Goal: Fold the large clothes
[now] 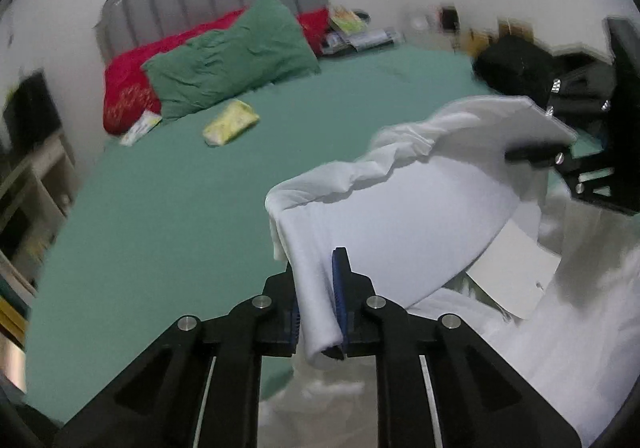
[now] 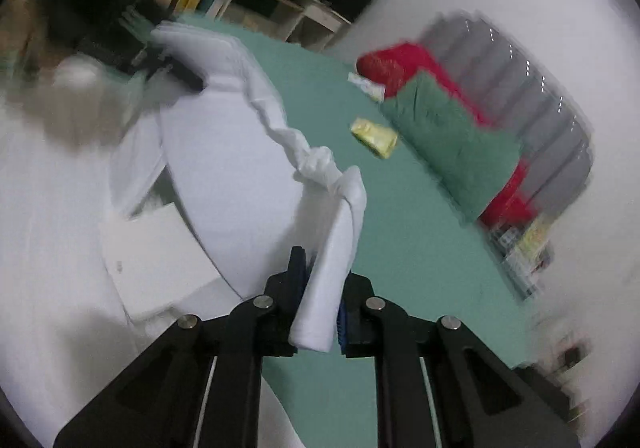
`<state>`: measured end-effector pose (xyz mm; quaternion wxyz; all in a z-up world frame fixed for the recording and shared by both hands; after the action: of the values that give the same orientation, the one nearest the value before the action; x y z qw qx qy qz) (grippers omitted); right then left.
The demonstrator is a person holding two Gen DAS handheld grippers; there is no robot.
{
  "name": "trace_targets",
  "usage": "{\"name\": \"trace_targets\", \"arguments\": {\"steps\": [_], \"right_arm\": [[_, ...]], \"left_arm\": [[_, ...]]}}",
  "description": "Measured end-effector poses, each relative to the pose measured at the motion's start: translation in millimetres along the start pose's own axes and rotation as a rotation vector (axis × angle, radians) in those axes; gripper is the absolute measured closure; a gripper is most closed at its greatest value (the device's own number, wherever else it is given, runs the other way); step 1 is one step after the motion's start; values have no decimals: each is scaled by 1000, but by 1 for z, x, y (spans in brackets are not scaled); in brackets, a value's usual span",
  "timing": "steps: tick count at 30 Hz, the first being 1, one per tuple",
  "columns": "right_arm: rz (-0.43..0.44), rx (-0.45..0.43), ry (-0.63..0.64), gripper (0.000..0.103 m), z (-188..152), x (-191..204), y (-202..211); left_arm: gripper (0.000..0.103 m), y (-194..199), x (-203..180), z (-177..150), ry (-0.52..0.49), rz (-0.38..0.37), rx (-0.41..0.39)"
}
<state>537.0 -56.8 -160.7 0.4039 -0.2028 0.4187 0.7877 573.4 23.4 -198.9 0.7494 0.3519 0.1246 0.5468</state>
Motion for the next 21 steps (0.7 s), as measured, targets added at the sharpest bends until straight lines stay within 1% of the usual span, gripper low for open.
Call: {"name": "trace_targets", "arguments": {"steps": [2,4,5,6,8,10,11,12,14,15,17,19,20,21], "right_arm": [[-53,-7,139,90,-13,34,6],[-76,-16,204,88,-26,52,16],[-76,-22,220,86,-34,57,22],[-72,-27,225,84,-43,57,29],[-62,-29,227,80,-53,57,43],[-56,-31,250,79,-66,54,56],[-54,-28,275,78,-68,60,65],[-52,-29,289,78,-77,53,73],[-50,-22,314,78,-85,61,82],[-46,-17,322,78,-89,58,80],[-48,-5,325,78,-95,60,84],[-52,11,295,79,-94,57,89],[-63,16,288,80,-93,54,90],[-104,14,306,81,-90,50,89]], "left_arm": [[85,-4,-21,-14,-80,16,39],[84,-2,-36,-33,-143,11,90],[84,2,-41,-41,-156,6,103],[84,12,-37,-52,-157,0,105],[83,29,-39,-62,-146,-22,102],[83,46,-43,-68,-143,-19,98],[83,54,-44,-69,-146,-15,95],[83,59,-48,-71,-143,-19,94],[83,72,-55,-78,-123,-42,95],[83,78,-57,-80,-121,-49,97],[83,90,-66,-84,-147,-51,86],[83,99,-74,-85,-190,-44,69],[84,101,-75,-85,-205,-38,61],[84,103,-76,-81,-229,-21,43]]}}
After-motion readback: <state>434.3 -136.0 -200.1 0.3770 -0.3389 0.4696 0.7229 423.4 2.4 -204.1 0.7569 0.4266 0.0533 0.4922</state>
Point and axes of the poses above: each gripper's, at about its wrist camera, not at the fingertips, and y roughly against the way its jaws point, x to its left, z to its top, the point moved 9 cm from there along -y, roughly the way its jaws point, and after that the axes turned 5 degrees about -z, right-handed, at the moved point
